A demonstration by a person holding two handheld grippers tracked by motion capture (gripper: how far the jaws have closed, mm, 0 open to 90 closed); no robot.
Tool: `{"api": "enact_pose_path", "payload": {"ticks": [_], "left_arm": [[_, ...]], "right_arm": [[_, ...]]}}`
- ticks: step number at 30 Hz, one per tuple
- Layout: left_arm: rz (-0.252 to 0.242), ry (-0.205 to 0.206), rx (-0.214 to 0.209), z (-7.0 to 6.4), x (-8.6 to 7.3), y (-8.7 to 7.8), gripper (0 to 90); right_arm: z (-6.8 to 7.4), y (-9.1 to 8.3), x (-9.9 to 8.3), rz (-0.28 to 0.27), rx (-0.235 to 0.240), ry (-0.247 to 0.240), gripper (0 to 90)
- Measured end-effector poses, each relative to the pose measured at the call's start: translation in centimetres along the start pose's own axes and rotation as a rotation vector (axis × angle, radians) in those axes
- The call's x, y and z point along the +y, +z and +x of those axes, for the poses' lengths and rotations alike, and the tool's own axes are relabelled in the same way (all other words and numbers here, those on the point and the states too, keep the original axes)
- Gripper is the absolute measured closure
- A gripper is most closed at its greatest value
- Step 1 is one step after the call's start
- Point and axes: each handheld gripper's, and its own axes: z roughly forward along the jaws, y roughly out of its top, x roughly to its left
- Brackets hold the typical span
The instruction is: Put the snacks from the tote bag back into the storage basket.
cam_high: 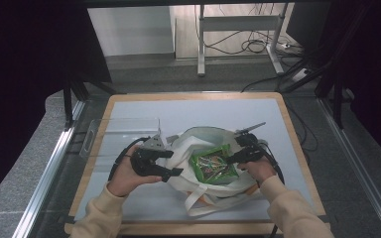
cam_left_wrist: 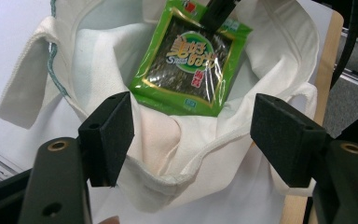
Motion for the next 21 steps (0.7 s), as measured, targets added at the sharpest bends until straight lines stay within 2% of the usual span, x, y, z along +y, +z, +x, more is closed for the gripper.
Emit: {"api": "enact_pose_path", "payload": {"ticks": [5, 16, 21], "left_arm": [[0.011, 0.013, 0.001, 0.1, 0.0, 0.0, 30.0], [-0.004, 0.003, 0.003, 0.0, 0.0, -0.2, 29.8], [0.001, 0.012, 0.005, 0.1, 0.0, -0.4, 29.8]], "right_arm": [[0.1, -1.4, -0.1, -0.034, -0.005, -0.043, 86.5], [1.0, -4.6, 0.4, -0.117, -0.012, -0.156, 86.5], [1.5, -5.6, 0.5, -0.154, 0.003, -0.183, 86.5]]}}
